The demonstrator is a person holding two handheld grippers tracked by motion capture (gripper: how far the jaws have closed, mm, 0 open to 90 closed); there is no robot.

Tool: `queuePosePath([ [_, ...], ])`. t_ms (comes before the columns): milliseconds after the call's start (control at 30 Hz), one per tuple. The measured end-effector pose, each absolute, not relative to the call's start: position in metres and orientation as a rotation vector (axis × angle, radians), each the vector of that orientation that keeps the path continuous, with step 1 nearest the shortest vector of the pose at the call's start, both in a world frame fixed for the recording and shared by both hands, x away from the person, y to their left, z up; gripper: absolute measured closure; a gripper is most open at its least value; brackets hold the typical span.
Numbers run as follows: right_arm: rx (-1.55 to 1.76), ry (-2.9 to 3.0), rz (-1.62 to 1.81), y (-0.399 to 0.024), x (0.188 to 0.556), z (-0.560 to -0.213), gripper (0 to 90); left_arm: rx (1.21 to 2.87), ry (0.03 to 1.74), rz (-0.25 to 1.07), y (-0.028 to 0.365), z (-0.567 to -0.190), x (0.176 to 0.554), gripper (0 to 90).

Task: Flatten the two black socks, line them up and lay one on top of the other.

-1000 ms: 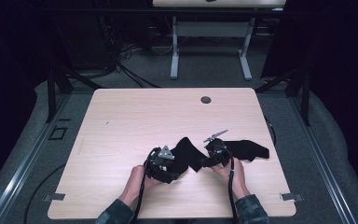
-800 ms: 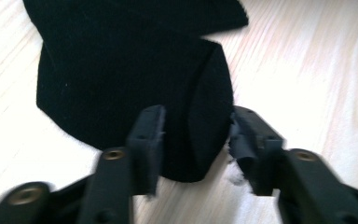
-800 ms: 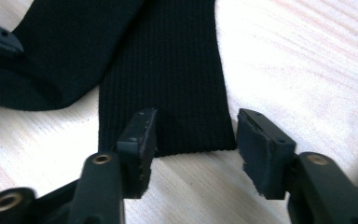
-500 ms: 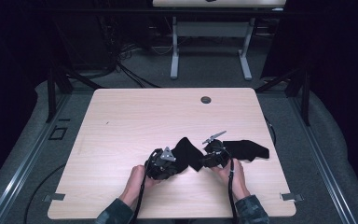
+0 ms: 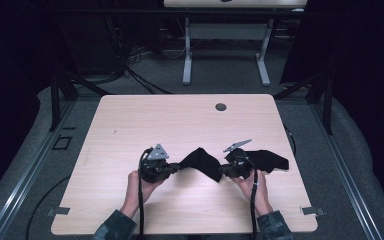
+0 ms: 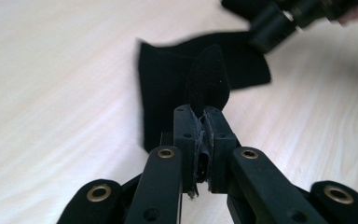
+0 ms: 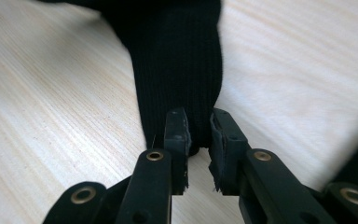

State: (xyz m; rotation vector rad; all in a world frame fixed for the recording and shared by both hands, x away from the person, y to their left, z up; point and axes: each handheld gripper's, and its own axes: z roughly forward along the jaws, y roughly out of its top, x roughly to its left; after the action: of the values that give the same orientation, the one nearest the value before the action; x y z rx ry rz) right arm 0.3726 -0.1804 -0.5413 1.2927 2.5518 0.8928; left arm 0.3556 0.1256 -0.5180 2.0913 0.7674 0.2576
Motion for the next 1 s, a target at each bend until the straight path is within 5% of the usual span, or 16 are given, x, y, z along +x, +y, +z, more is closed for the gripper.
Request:
queuePosePath([
  [267, 1.263, 2.549, 0.903, -0.198, 0.361, -0.513, 77.8, 1.919, 0.912, 0.267, 0.167, -0.499, 0.357, 85.5],
  [533, 1.211, 2.557, 0.937, -0.206, 0.336, -0.500, 77.3, 1.824, 1.018, 0.134, 0.186, -0.517, 0.342, 85.3],
  [867, 1.188, 2.633, 0.871, -0.199, 0.311, -0.533, 76.1, 1.806, 1.131, 0.006, 0.196, -0.567, 0.305, 83.3],
  [1000, 1.207, 2.651, 0.827, -0.198, 0.308, -0.550, 72.7, 1.906, 1.140, 0.072, 0.195, -0.576, 0.297, 69.8],
])
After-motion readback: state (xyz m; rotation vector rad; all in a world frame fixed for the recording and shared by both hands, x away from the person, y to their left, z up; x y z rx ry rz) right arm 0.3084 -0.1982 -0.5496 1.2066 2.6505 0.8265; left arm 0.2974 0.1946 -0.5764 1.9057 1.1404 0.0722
